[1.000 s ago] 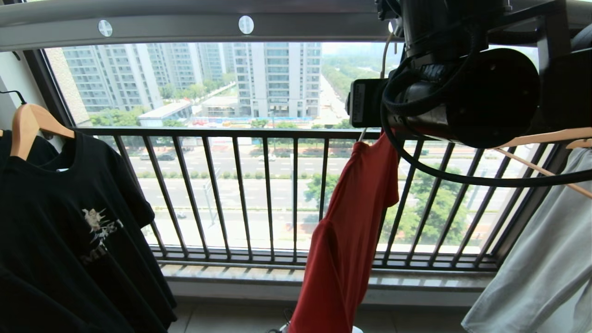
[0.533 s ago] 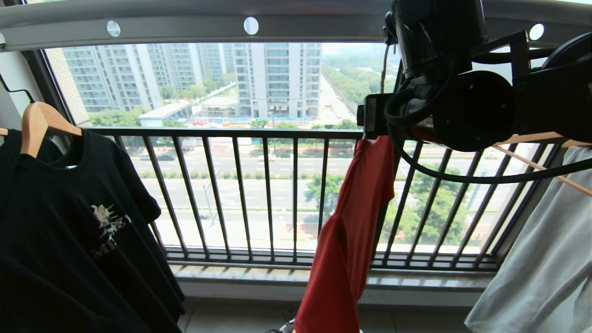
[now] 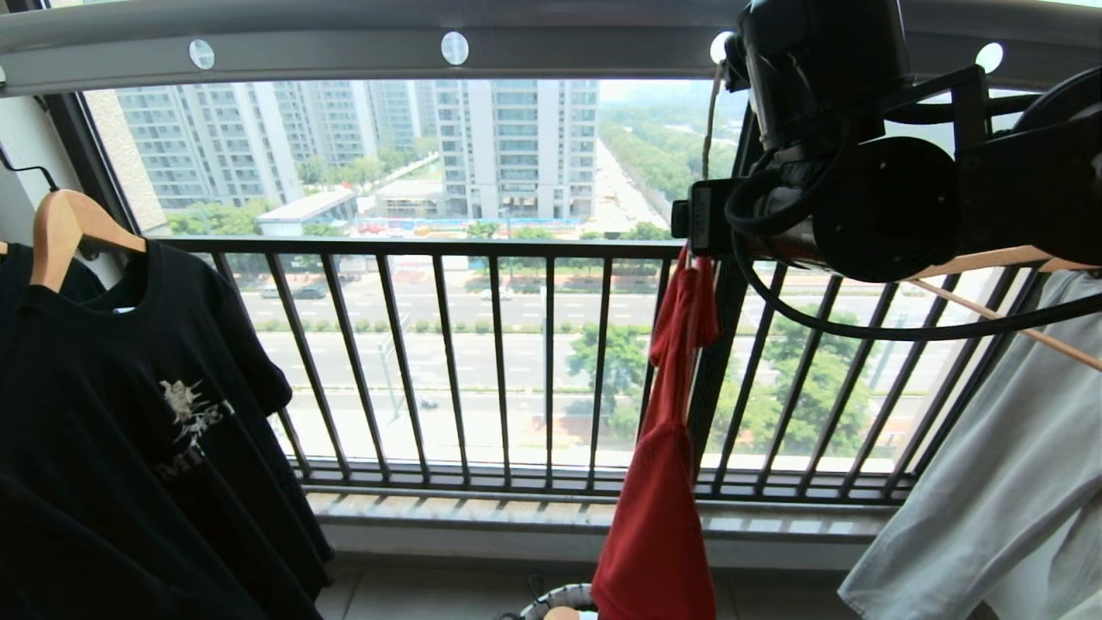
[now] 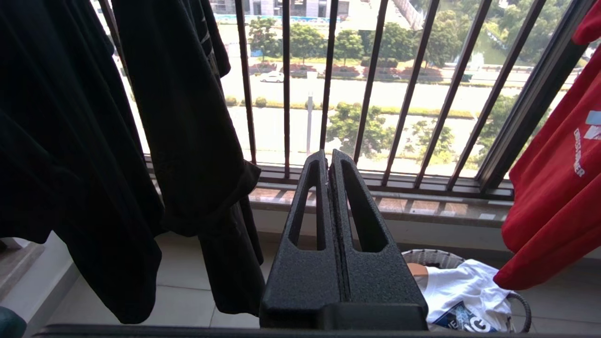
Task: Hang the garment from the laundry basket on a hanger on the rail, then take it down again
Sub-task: Take the clothes off the clothes rack
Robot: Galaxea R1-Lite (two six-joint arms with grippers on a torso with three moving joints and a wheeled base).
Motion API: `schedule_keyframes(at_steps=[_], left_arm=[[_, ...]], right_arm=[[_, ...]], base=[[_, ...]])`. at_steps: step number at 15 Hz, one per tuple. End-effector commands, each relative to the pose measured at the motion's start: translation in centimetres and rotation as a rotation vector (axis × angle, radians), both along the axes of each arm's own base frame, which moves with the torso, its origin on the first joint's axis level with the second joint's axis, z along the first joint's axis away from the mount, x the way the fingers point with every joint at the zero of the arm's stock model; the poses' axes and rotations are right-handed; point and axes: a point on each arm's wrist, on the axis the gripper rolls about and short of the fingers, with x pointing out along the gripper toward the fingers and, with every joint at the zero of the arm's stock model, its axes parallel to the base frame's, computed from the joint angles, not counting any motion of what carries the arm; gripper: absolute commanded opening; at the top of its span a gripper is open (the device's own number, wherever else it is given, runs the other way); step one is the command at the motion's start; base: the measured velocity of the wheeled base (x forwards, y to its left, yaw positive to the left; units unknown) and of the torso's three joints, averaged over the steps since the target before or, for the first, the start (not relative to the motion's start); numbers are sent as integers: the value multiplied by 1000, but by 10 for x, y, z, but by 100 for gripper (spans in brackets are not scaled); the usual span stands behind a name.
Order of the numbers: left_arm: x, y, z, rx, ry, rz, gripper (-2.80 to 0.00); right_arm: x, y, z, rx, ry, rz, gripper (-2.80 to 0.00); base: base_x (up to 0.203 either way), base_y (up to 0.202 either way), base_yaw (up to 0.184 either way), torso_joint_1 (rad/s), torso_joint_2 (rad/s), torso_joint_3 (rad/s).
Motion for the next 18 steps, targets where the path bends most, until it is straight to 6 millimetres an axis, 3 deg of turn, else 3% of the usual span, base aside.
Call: schedule_keyframes(at_steps=[1, 11, 18], left_arm=[[0, 0, 0, 0, 0, 1, -280], [0, 0, 0, 0, 0, 1, -280], [0, 0, 0, 0, 0, 1, -280]], right_arm=[[-2, -2, 0, -2, 1, -4, 0], [15, 15, -14, -71, 22, 92, 0], [21, 22, -10, -99, -32, 173, 0]], base=[[0, 0, 0, 0, 0, 0], [0, 0, 0, 0, 0, 0], [0, 0, 0, 0, 0, 0]])
